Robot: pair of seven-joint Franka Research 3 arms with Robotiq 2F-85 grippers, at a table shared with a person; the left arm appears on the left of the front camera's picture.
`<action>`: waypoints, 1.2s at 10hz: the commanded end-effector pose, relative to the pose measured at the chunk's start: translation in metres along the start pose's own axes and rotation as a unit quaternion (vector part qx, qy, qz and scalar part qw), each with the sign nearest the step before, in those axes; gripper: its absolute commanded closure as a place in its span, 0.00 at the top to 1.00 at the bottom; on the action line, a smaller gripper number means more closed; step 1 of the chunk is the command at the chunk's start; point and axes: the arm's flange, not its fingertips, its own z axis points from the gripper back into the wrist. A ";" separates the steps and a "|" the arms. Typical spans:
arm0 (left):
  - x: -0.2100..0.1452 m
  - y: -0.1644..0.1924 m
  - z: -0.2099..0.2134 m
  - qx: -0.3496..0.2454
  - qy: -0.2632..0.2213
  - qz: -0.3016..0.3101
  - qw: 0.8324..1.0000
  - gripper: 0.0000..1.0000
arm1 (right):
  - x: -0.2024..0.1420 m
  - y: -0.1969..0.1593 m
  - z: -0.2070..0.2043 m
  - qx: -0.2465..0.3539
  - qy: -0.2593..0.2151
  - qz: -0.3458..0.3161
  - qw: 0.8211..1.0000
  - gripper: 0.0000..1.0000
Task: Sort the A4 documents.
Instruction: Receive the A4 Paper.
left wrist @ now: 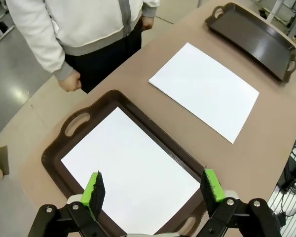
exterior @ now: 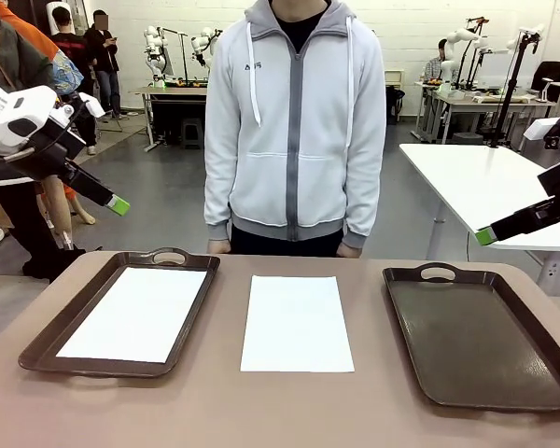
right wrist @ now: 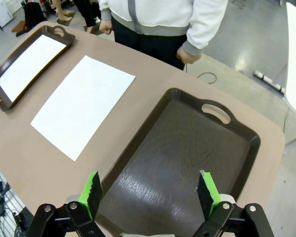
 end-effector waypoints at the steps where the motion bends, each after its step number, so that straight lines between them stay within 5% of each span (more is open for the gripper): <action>1: -0.015 0.000 -0.001 0.014 -0.019 0.013 1.000 1.00 | 0.000 0.000 -0.001 0.003 0.000 0.000 1.000 1.00; 4: -0.024 0.011 0.001 0.005 -0.034 0.066 0.997 1.00 | 0.000 0.000 -0.001 0.003 0.000 0.000 1.000 1.00; 10: -0.027 0.011 0.004 -0.012 -0.041 0.060 0.997 1.00 | 0.000 0.000 -0.001 0.003 0.000 0.000 1.000 1.00; 12: -0.026 0.032 -0.004 -0.082 -0.041 0.141 0.986 1.00 | 0.000 0.000 -0.001 0.003 0.000 0.000 1.000 1.00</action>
